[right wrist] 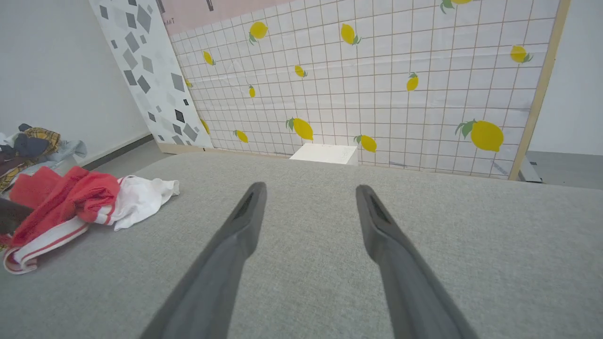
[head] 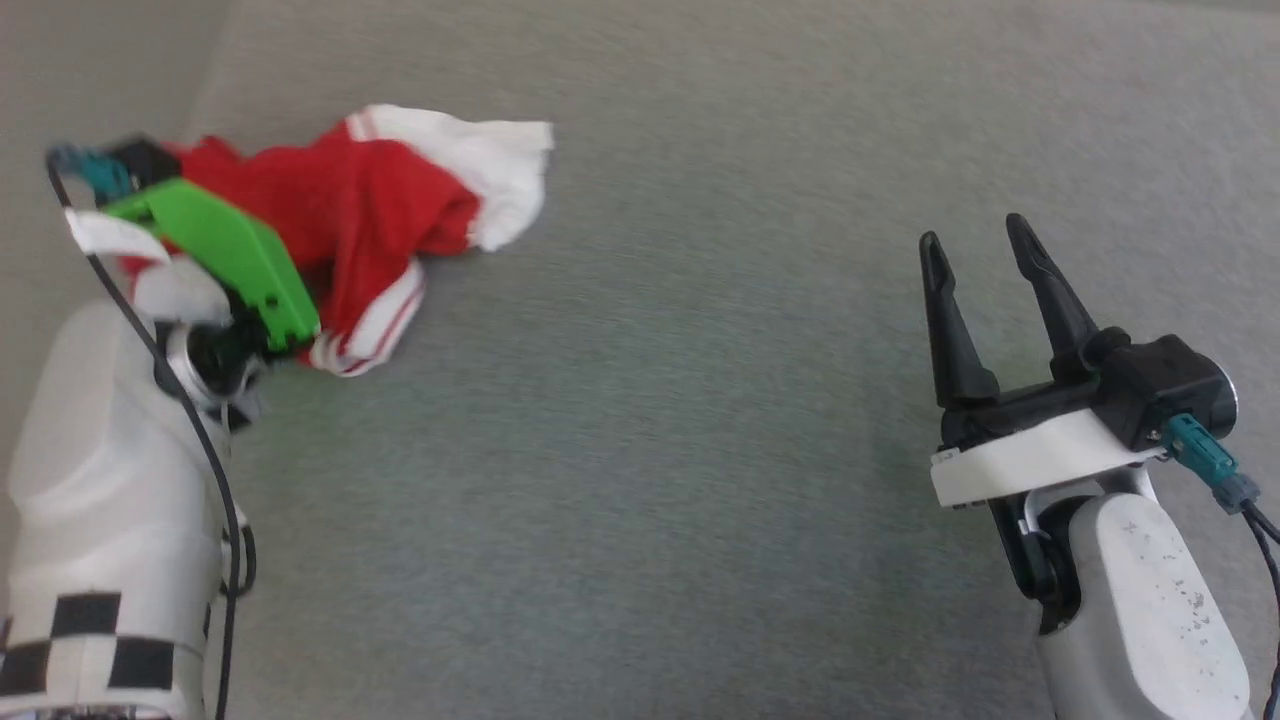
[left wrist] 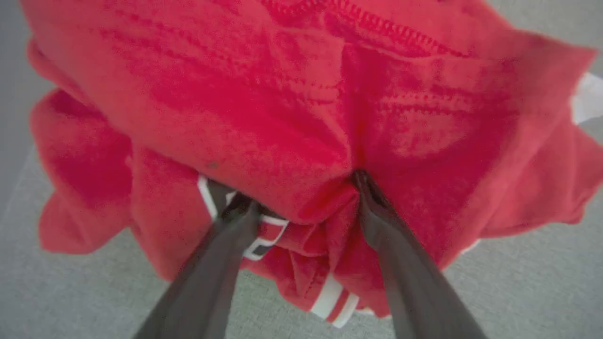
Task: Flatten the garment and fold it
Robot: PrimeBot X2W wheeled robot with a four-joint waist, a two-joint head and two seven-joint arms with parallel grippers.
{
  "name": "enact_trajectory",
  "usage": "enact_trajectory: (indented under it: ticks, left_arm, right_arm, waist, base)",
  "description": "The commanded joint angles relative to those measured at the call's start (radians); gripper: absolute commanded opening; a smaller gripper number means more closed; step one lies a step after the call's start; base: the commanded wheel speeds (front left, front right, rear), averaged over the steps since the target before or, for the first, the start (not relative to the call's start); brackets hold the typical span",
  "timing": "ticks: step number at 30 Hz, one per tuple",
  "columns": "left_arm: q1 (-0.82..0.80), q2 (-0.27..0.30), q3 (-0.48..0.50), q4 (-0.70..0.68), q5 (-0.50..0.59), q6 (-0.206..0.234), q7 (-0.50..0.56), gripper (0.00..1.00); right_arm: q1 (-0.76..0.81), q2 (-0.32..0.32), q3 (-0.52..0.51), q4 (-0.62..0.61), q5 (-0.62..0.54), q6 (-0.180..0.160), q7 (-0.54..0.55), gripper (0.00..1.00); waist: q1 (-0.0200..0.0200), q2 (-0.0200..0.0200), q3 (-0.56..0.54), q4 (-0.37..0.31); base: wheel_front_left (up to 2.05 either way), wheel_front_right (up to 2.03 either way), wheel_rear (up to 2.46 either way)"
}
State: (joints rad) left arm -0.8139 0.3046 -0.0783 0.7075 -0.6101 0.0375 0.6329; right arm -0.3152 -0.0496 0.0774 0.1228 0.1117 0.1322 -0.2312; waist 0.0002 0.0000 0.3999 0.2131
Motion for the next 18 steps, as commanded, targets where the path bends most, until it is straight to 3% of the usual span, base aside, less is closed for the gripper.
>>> enact_trajectory:
  ticks: [1, 6, 7, 8, 9, 12, 18]
  left_arm:
    - [0.035, 0.003, 0.002, 0.011, -0.015, 0.015, 0.017, 1.00]
    - [0.097, -0.004, 0.005, 0.029, -0.035, 0.034, 0.060, 1.00]
    - [0.106, -0.004, 0.002, 0.032, -0.038, 0.031, 0.074, 0.70]
    - [0.113, -0.004, -0.001, 0.031, -0.042, 0.026, 0.085, 0.30]
    - [0.120, -0.003, -0.003, 0.025, -0.044, 0.016, 0.088, 0.00]
    - [0.122, 0.021, -0.011, -0.015, -0.025, -0.017, 0.026, 0.00]
    - [0.079, 0.046, -0.020, -0.122, 0.077, -0.027, -0.299, 0.00]
  right_arm:
    - [-0.022, -0.001, -0.001, 0.009, 0.009, -0.002, -0.012, 1.00]
    - [-0.029, -0.001, -0.005, 0.037, 0.021, -0.002, -0.023, 1.00]
    - [-0.028, -0.001, -0.006, 0.041, 0.024, -0.002, -0.024, 1.00]
    - [-0.027, -0.001, -0.006, 0.047, 0.026, -0.002, -0.025, 1.00]
    - [-0.024, -0.001, -0.006, 0.054, 0.029, -0.002, -0.026, 1.00]
    - [-0.010, -0.001, -0.009, 0.067, 0.032, -0.002, -0.028, 1.00]
    - [0.055, -0.001, -0.045, 0.084, 0.042, -0.002, -0.030, 1.00]
  waist:
    - [-0.0002, 0.0000, 0.121, -0.132]
    - [-0.0002, 0.0000, 0.096, -0.138]
    - [-0.0002, 0.0000, 0.086, -0.136]
    - [-0.0002, 0.0000, 0.074, -0.133]
    - [-0.0002, 0.0000, 0.056, -0.129]
    - [-0.0002, 0.0000, 0.002, -0.116]
    - [-0.0002, 0.0000, -0.157, -0.090]
  base:
    - [0.00, 0.00, 0.00]
    - [0.00, 0.00, 0.00]
    - [0.00, 0.00, 0.00]
    - [0.00, 0.00, 0.00]
    - [0.00, 0.00, 0.00]
    - [0.00, 0.00, 0.00]
    - [0.00, 0.00, 0.00]
